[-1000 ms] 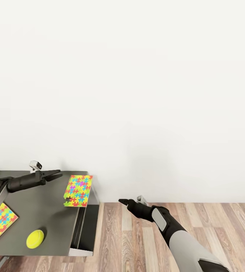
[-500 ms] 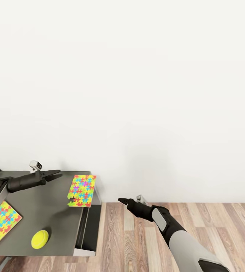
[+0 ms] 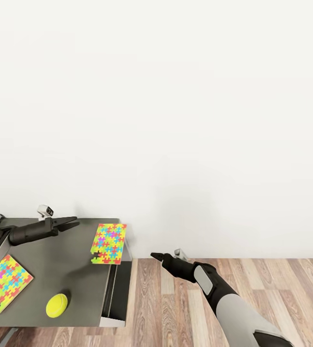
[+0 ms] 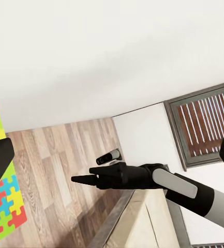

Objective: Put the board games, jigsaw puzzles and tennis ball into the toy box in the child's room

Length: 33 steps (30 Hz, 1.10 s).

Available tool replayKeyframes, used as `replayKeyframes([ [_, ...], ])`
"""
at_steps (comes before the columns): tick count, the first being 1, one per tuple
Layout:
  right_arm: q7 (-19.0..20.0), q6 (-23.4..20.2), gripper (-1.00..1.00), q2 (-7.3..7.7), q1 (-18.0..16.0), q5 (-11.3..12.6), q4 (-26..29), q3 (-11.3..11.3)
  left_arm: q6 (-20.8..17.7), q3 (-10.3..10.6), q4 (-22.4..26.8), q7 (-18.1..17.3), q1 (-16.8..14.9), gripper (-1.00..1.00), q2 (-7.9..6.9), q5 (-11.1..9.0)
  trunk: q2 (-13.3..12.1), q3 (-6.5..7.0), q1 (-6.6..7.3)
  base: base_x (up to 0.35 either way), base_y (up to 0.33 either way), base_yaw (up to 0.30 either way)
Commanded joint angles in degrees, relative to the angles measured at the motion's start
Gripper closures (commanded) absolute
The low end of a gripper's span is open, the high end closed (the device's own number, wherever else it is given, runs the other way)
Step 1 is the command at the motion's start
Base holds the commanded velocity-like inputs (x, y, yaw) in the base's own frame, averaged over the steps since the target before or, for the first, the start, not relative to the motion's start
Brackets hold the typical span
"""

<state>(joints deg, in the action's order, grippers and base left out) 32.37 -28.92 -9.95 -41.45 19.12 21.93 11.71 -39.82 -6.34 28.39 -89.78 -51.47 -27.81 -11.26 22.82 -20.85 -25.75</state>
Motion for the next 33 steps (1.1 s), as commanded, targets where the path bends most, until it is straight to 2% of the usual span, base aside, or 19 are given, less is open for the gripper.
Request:
replayKeyframes([
  [1,0.0,-0.5,-1.0,-0.04,0.0,0.2,0.0,0.3,-0.6,0.0,0.0,-0.2,0.0,-1.0,-0.01,0.0,0.1,-0.09,-0.03,0.0,0.003,0.0],
  [14,0.0,-0.4,-1.0,-0.04,0.0,0.2,0.7,0.3,-0.6,0.0,0.0,-0.2,0.0,-1.0,-0.02,0.0,0.1,-0.09,-0.03,0.0,0.05,0.014],
  [24,-0.1,-0.8,-1.0,-0.04,0.5,0.3,4.6,0.2,-0.6,0.0,0.0,-0.2,0.0,-1.0,0.03,0.0,0.1,-0.09,-0.03,0.0,0.04,0.204],
  [33,0.1,-0.7,-1.0,-0.04,0.6,0.3,4.9,0.3,-0.6,0.0,0.0,-0.2,0.0,-1.0,0.04,0.0,0.1,-0.09,-0.03,0.0,0.002,0.046],
])
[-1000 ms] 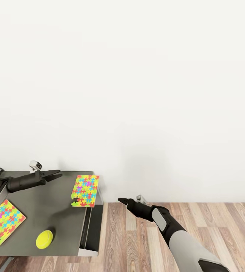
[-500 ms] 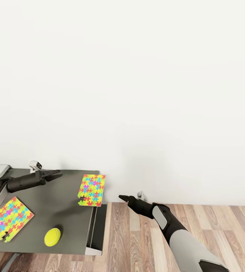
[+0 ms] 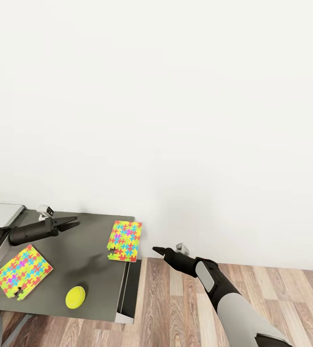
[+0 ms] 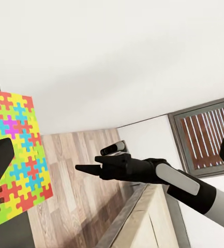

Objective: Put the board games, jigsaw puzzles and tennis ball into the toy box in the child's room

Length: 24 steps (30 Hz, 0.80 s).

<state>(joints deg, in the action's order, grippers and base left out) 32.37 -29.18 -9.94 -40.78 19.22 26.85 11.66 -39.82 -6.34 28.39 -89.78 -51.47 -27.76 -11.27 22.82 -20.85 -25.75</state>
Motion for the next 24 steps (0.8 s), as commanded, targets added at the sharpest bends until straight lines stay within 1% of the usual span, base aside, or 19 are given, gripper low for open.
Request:
replayKeyframes([
  [1,0.1,-0.4,-1.0,-0.06,0.0,0.2,0.0,0.4,-0.6,0.0,0.0,-0.2,0.0,-1.0,-0.01,0.0,0.1,-0.09,-0.03,0.0,0.0,0.006],
  [9,0.3,-0.3,-1.0,-0.06,0.0,0.2,0.0,0.5,-0.6,0.0,0.0,-0.2,0.0,-1.0,-0.01,0.0,0.1,-0.09,-0.03,0.0,0.0,0.002],
  [16,2.9,-0.2,-1.0,-0.06,0.1,0.2,0.0,0.6,-0.6,0.0,0.0,-0.2,0.0,-1.0,-0.01,0.0,0.1,-0.09,-0.03,0.0,0.0,0.0],
  [24,3.7,-0.2,-1.0,-0.06,0.1,0.2,0.0,0.6,-0.6,0.0,0.0,-0.2,0.0,-1.0,-0.01,0.0,0.1,-0.09,-0.03,0.0,0.0,0.0],
])
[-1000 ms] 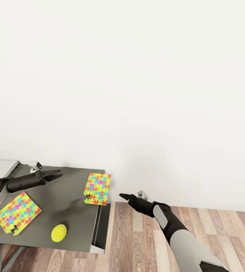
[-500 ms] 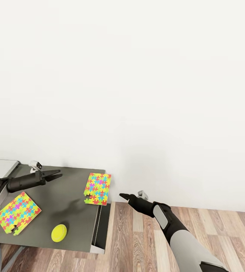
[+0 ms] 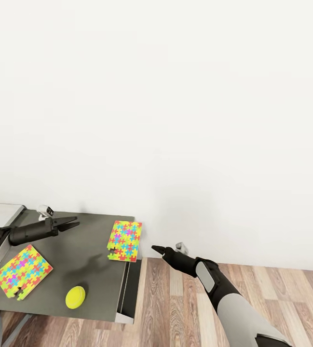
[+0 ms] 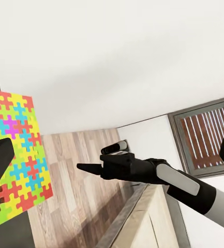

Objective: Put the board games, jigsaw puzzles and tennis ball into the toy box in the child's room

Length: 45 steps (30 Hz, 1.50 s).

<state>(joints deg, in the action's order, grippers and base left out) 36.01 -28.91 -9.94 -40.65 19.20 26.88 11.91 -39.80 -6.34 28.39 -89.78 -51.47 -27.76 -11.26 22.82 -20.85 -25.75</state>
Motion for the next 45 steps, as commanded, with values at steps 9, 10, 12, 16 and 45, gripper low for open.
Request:
replayKeyframes([
  [9,0.2,-0.4,-1.0,-0.06,0.0,0.2,0.0,0.3,-0.6,0.0,0.0,-0.2,0.0,-1.0,-0.01,0.0,0.1,-0.09,-0.03,0.0,0.1,0.0],
  [10,0.2,-0.4,-1.0,-0.06,0.0,0.2,0.0,0.3,-0.6,0.0,0.0,-0.2,0.0,-1.0,-0.01,0.0,0.1,-0.09,-0.03,0.0,0.054,0.0],
  [12,0.2,-0.4,-1.0,-0.06,0.0,0.2,0.0,0.3,-0.6,0.0,0.0,-0.2,0.0,-1.0,-0.01,0.0,0.1,-0.09,-0.03,0.0,0.039,0.0],
  [16,0.2,-0.4,-1.0,-0.06,0.0,0.2,0.0,0.3,-0.6,0.0,0.0,-0.2,0.0,-1.0,-0.01,0.0,0.1,-0.09,-0.03,0.0,0.018,0.0],
  [45,0.3,-0.4,-1.0,-0.06,0.0,0.1,0.0,0.4,-0.6,0.0,0.0,-0.2,0.0,-1.0,-0.01,0.0,0.1,-0.09,-0.03,0.021,0.001,0.0],
])
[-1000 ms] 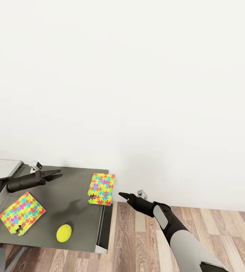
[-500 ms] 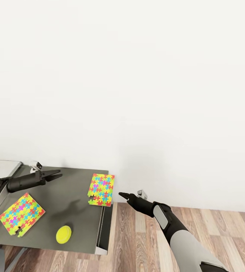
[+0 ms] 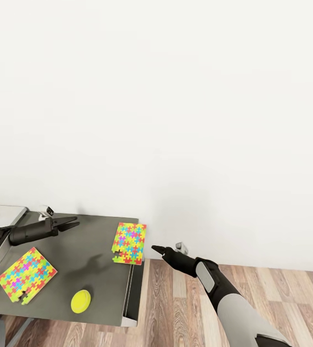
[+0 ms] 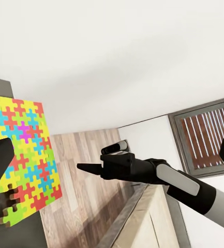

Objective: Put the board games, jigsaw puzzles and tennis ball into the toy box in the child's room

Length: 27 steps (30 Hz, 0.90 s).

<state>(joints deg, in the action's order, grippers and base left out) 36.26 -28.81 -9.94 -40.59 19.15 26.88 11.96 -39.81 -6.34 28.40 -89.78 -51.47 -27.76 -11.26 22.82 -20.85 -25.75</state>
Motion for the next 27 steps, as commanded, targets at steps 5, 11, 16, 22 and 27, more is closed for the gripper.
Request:
replayKeyframes([
  [5,0.1,-0.5,-1.0,-0.06,0.0,0.3,0.0,0.3,-0.6,0.0,0.0,-0.2,0.0,-1.0,-0.01,0.0,0.1,-0.09,-0.03,0.0,0.0,0.0],
  [11,0.3,-0.4,-1.0,-0.06,0.0,0.2,0.1,0.3,-0.5,0.0,0.0,-0.2,0.0,-1.0,-0.01,0.0,0.1,-0.09,-0.03,0.0,0.0,0.0],
  [16,0.3,-0.4,-1.0,-0.06,0.1,0.2,0.1,0.2,-0.5,0.0,0.0,-0.2,0.0,-1.0,-0.01,0.0,0.1,-0.09,-0.03,0.0,0.0,0.0],
  [22,0.3,0.1,-1.0,-0.06,0.0,0.2,0.1,0.2,-0.5,0.0,0.0,-0.2,0.0,-1.0,-0.01,0.0,0.1,-0.09,-0.03,0.0,0.0,0.0],
  [27,0.4,1.6,-1.0,-0.06,0.1,0.2,0.1,0.1,-0.5,0.0,0.0,-0.2,0.0,-1.0,-0.04,0.0,0.1,-0.09,-0.03,0.0,0.0,0.0],
])
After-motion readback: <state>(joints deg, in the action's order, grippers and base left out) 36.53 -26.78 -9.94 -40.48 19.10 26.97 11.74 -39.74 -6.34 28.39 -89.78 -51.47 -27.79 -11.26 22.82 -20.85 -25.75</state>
